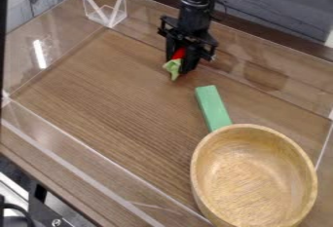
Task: Move the red object to the left side of the table
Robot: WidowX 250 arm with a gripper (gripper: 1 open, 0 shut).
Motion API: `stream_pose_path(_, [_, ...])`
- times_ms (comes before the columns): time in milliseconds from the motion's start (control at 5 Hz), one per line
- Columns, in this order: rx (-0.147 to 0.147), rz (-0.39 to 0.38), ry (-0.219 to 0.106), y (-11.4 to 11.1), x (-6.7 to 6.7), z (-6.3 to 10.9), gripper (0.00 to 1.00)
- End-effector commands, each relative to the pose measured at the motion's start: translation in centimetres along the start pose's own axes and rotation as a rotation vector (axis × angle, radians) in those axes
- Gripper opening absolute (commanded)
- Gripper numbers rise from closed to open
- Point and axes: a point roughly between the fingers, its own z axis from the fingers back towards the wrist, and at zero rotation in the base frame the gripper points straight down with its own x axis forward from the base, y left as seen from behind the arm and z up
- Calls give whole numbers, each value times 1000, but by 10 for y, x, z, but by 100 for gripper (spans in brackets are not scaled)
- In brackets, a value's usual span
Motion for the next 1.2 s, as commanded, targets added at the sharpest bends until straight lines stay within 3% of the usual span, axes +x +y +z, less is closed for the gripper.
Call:
stream_pose_path(0, [10, -58, -47, -16, 11, 14, 0])
stream_pose_path(200, [8, -64, -42, -19, 11, 12, 100])
stream_pose_path(400, [14, -60, -43, -18, 10, 14, 0])
stream_pose_path(600, [22, -55, -46, -16, 9, 17, 0])
stream_pose_path(1000, [17, -29, -110, -3, -4, 56, 0])
